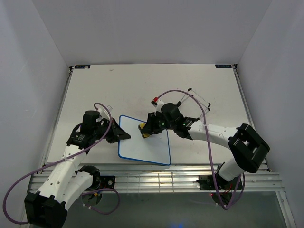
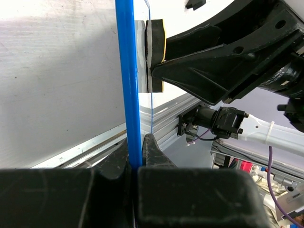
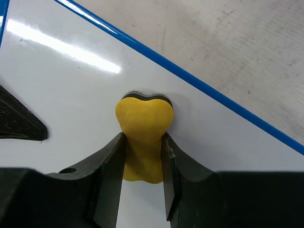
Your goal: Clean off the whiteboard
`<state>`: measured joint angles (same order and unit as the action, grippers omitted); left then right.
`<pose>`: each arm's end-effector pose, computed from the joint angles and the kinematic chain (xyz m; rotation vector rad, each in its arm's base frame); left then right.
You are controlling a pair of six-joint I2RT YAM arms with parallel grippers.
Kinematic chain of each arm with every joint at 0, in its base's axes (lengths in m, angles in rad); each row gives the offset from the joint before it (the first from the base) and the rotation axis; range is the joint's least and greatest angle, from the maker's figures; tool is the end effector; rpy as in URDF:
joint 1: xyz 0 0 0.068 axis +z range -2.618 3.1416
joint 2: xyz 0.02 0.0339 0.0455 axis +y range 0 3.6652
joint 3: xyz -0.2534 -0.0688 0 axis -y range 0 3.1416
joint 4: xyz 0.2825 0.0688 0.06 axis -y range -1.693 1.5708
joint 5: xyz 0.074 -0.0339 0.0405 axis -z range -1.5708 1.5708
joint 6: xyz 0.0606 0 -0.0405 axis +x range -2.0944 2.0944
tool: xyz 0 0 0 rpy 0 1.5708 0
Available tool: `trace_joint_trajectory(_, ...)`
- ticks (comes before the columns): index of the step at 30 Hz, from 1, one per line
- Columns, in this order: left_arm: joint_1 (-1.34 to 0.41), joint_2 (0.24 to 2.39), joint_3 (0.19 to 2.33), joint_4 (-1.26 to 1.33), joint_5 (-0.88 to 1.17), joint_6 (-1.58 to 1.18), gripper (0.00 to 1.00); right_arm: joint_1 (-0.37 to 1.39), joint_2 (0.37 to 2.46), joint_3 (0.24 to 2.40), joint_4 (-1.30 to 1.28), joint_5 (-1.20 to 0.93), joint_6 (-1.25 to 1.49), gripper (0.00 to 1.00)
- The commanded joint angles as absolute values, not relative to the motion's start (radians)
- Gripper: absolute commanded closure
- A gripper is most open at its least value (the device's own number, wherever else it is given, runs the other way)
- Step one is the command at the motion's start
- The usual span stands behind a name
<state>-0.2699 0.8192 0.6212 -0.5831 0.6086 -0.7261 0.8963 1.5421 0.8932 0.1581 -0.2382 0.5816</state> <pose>0.2063 -0.0930 0.2148 -0.2441 2.4838 -1.1754 0.2332 0.3145 0.1812 -0.5122 2.1978 1.1078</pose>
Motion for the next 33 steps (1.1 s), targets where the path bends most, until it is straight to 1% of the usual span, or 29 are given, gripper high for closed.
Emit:
trace_joint_trajectory(1, -0.301, 0.813, 0.624, -0.453, 0.566, -0.551, 1.0, 0.908, 1.566, 0.764, 0.132, -0.269, 0.623, 0.87)
trace_joint_trajectory(6, -0.301, 0.805, 0.624, -0.453, 0.56, -0.551, 1.0, 0.761, 1.503, 0.547, 0.155, -0.273, 0.617, 0.87)
trace_joint_trajectory(10, -0.301, 0.801, 0.624, -0.454, 0.554, -0.552, 1.0, 0.669, 1.483, 0.447, 0.192, -0.308, 0.601, 0.87)
trace_joint_trajectory(13, -0.301, 0.802, 0.624, -0.456, 0.557, -0.552, 1.0, 0.627, 1.52, 0.431, 0.228, -0.345, 0.581, 0.88)
trace_joint_trajectory(16, -0.301, 0.808, 0.624, -0.453, 0.571, -0.549, 1.0, 0.623, 1.561, 0.48, 0.212, -0.365, 0.558, 0.88)
trace_joint_trajectory(19, -0.301, 0.818, 0.623, -0.449, 0.594, -0.541, 1.0, 0.635, 1.552, 0.538, 0.198, -0.396, 0.574, 0.89)
trace_joint_trajectory(22, -0.301, 0.828, 0.621, -0.44, 0.636, -0.531, 1.0, 0.695, 1.526, 0.613, 0.17, -0.391, 0.586, 0.89)
trace_joint_trajectory(23, -0.301, 0.836, 0.618, -0.437, 0.646, -0.526, 1.0, 0.745, 1.523, 0.633, 0.172, -0.393, 0.6, 0.89)
trace_joint_trajectory(29, -0.301, 0.844, 0.617, -0.426, 0.683, -0.517, 1.0, 0.952, 1.577, 0.902, 0.102, -0.376, 0.598, 0.89)
trace_joint_trajectory(30, -0.301, 0.842, 0.617, -0.425, 0.689, -0.514, 1.0, 0.972, 1.592, 0.993, 0.083, -0.377, 0.568, 0.89)
trace_joint_trajectory(33, -0.301, 0.841, 0.617, -0.422, 0.696, -0.511, 1.0, 1.028, 1.672, 1.133, -0.001, -0.376, 0.49, 0.89)
